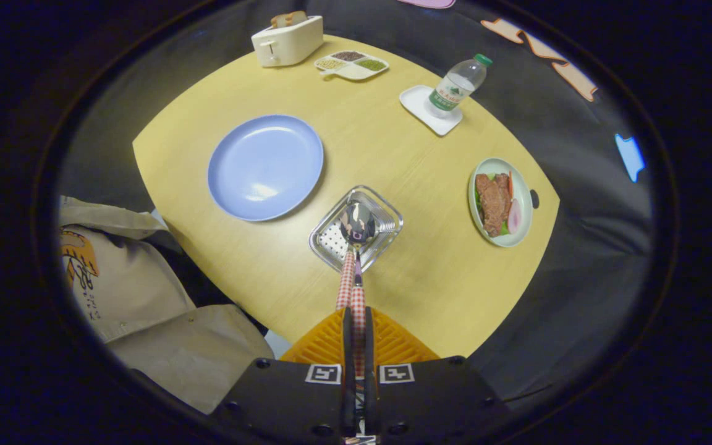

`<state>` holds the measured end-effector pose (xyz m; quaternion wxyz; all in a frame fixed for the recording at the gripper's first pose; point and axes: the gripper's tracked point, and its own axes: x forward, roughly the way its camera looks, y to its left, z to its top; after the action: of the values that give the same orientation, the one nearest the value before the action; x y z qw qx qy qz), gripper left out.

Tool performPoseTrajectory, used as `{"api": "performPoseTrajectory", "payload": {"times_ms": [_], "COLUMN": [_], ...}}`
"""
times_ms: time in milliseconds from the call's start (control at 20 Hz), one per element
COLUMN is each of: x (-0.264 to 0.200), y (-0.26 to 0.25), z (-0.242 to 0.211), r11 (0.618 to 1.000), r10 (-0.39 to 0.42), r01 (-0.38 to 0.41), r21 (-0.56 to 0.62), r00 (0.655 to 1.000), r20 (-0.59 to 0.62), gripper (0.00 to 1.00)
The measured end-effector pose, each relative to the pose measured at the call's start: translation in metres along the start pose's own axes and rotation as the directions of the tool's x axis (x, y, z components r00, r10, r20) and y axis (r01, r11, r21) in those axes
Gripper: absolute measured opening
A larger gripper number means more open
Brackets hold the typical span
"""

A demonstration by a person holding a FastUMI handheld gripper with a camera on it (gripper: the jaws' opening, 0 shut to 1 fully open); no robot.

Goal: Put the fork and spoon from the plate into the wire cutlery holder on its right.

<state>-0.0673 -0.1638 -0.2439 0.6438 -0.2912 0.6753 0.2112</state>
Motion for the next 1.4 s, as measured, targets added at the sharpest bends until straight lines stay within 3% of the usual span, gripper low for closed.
{"api": "performPoseTrajectory", "payload": {"times_ms": [500,950,1100,1300,1400], "x": [0.009,0.005,-0.001,-0.017,-0.027], "y": [0.002,-0.008,0.001,0.010,0.022], "z": [0.005,0.027,0.040,0.051,0.057], "r11": [0.997,1.000,0.995,0.976,0.959], "r10": [0.032,0.009,0.026,-0.022,-0.036], "r01": [-0.039,-0.009,-0.032,-0.028,-0.051], "r21": [-0.066,0.015,0.095,0.217,0.280], "r00": [0.994,1.000,0.997,0.975,0.954], "r20": [-0.106,-0.027,0.070,0.223,0.298], "gripper": [0.12,0.14,0.50,0.98,0.98]}}
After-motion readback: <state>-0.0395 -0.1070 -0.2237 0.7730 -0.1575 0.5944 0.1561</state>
